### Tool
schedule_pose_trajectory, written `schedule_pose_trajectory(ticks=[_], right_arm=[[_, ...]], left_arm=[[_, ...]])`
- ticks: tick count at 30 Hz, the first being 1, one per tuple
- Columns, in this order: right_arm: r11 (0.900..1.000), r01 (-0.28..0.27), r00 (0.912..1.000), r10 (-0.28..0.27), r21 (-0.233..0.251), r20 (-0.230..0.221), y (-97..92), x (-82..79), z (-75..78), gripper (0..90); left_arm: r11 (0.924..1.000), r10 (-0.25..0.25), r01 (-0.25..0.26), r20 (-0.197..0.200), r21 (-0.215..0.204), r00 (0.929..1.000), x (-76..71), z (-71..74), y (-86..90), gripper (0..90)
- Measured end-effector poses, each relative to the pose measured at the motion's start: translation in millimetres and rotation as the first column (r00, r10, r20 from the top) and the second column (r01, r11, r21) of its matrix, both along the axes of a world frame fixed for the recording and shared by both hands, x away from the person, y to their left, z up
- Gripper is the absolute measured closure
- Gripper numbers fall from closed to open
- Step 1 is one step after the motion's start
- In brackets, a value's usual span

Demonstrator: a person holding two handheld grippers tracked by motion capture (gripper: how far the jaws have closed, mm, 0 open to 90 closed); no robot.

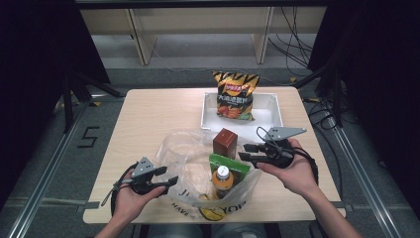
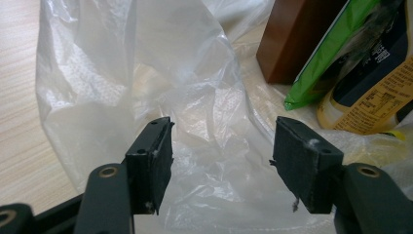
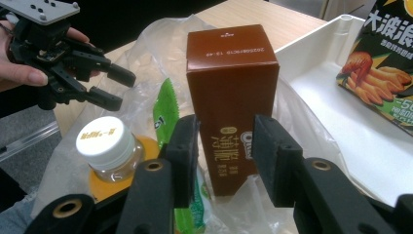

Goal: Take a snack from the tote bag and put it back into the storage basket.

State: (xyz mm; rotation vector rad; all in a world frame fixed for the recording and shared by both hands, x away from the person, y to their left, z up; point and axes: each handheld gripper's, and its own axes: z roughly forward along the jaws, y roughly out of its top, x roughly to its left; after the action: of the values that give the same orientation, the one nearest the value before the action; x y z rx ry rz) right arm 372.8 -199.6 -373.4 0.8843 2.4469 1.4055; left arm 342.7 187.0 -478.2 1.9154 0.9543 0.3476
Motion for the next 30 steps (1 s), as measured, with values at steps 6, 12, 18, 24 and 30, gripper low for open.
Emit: schedule_pose_trajectory(ticks=[6, 12, 18, 24, 30], right_arm=[[0.9998, -0.004, 0.9998, 0.005, -0.021, 0.018, 3.6, -4.4, 3.0, 62.0], [0.9995, -0.025, 0.9997, 0.025, -0.02, 0.008, 5.6, -4.3, 0.6, 61.9], [0.9985, -0.047, 0.9988, 0.048, -0.028, 0.006, 8.5, -6.2, 0.3, 62.2], [0.9968, -0.072, 0.9974, 0.072, -0.036, -0.005, 13.3, -11.1, 1.2, 63.4], [0.9928, -0.093, 0.9956, 0.093, -0.075, -0.002, 13.8, -8.7, -4.5, 64.7]], left_arm=[[1.0, 0.009, -0.009, 0.002, 0.002, 1.0, -0.9, 0.8, 0.8, 39.5], [0.9999, 0.014, -0.014, -0.002, -0.003, 0.9999, -1.1, 0.3, 0.3, 39.6], [0.9999, 0.009, -0.009, -0.005, -0.012, 0.9999, -1.4, 0.4, 1.1, 39.7], [0.9998, 0.012, -0.012, 0.001, -0.015, 0.9999, -2.7, 1.8, 1.1, 39.7], [0.9998, 0.014, -0.014, 0.002, -0.015, 0.9999, -2.3, 1.9, 1.1, 39.7]])
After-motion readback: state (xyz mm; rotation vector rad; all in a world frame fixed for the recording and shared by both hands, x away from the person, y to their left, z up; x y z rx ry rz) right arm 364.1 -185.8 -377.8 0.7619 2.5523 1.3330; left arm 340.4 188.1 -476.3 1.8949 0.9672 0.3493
